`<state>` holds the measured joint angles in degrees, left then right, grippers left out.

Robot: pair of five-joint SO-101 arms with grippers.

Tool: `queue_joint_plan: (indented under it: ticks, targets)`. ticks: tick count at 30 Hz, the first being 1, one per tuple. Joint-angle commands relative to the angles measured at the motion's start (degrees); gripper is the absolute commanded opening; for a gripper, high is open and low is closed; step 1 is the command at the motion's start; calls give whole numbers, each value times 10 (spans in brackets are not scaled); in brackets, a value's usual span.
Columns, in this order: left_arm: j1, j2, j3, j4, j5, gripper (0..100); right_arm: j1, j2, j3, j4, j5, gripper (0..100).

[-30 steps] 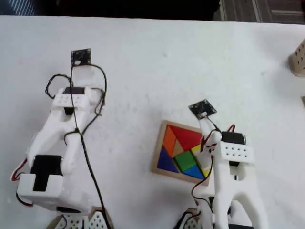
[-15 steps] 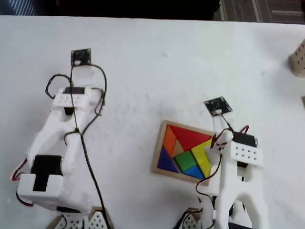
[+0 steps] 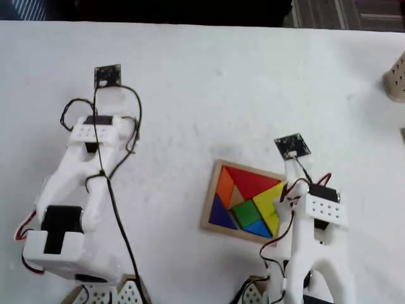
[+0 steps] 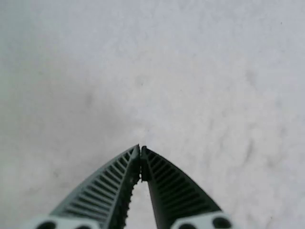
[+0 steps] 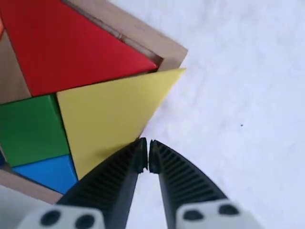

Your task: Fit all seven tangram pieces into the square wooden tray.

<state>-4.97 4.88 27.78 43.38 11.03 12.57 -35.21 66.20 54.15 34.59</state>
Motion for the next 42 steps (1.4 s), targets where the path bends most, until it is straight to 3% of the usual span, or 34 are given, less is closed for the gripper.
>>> queue_joint_plan:
  ticks: [1, 10, 21, 30, 37, 42]
  targets:
    - [-6, 0, -27, -12, -6, 27, -13, -17, -3, -8, -6, 18]
    - [-6, 0, -27, -12, -6, 27, -76, -17, -1, -7, -35, 18]
    - [-6, 0, -28, -12, -6, 27, -52, -17, -25, -5, -38, 18]
    - [-6, -1, -28, -9, -6, 26, -120, -19, 26, -41, -54, 18]
    - [-10, -5, -26, -8, -6, 24, -116, -22, 28, -25, -54, 18]
    - [-24, -7, -26, -6, -6, 24, -67, -35, 0, -6, -57, 18]
